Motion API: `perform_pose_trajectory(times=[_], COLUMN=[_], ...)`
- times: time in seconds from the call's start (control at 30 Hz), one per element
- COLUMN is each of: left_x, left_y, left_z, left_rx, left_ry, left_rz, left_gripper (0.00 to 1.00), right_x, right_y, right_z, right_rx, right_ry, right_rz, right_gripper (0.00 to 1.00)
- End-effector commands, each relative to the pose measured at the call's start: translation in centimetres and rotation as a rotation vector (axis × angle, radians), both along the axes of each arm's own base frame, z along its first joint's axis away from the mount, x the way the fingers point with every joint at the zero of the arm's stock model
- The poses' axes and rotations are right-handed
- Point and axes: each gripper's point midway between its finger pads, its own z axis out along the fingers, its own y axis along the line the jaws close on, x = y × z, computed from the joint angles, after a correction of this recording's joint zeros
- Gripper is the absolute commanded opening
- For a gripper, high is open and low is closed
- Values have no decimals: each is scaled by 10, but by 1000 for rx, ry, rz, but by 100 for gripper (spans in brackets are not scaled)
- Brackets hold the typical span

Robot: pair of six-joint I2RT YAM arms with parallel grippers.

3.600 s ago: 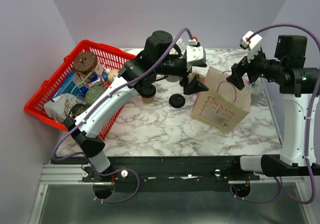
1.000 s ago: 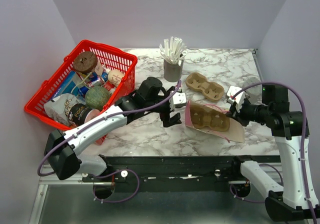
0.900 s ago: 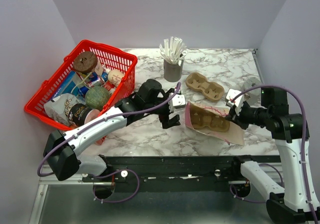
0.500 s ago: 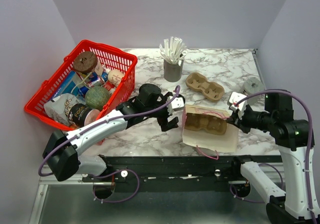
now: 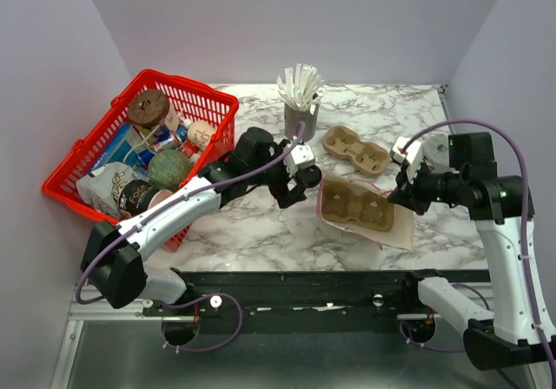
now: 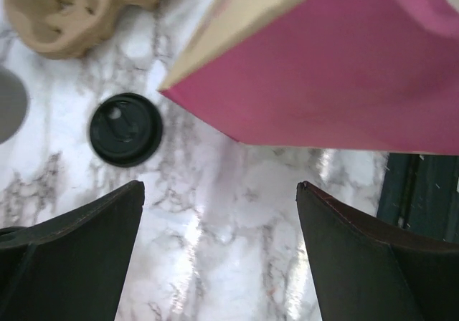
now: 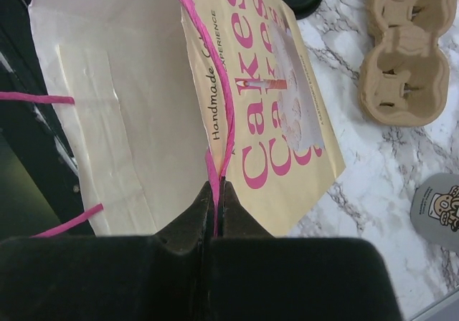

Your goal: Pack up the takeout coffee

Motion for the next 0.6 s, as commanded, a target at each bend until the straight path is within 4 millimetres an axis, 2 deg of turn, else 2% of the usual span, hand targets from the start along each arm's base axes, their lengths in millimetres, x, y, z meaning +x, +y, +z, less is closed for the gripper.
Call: perform_pose_trajectory(times=[0.0, 0.13, 0.2, 0.23, 0.27, 0.3, 0.33, 0.4, 0.43, 0.47, 0.5, 0.53, 0.57], left_x=[41, 64, 71, 80, 87, 91, 97, 96, 99, 90, 83, 87, 77], left_y=[8, 10, 14, 14, 23, 28, 32, 45, 49, 57, 58, 61, 71], left_z=[33, 42, 41, 48, 45, 45, 50, 47, 53, 45, 43, 46, 38], left_rx=[-36, -18, 18, 28, 68, 86, 94, 144, 161, 219, 246, 284, 345], left_ry=[17, -17, -26, -40, -40, -46, -52, -31, -53, -18, -10, -43, -11], left_rz=[128, 171, 202, 226, 277, 297, 314, 333, 319, 288, 234, 189, 145], left_gripper=[95, 95, 95, 95, 95, 95, 95, 98, 99, 99, 99, 99, 99], right_x=[27, 51, 66, 71, 73, 83, 85, 86, 89, 86, 86, 88, 90], right_y=[-2, -11, -19, -26, -34, -39, -43, -50, -51, -49, -47, -46, -43], right_z=[10, 7, 6, 7, 8, 12, 13, 13, 11, 11, 13, 13, 17], right_rx=[-1, -5, 17, 23, 41, 46, 46, 41, 31, 39, 47, 55, 73], right_ry=[7, 25, 65, 73, 103, 115, 120, 150, 150, 161, 158, 157, 147], right_rz=[-72, -128, -169, -187, -216, -226, -226, -237, -221, -206, -199, -192, -187], right_gripper=[1, 0, 0, 1, 0, 0, 0, 1, 5, 10, 23, 31, 40])
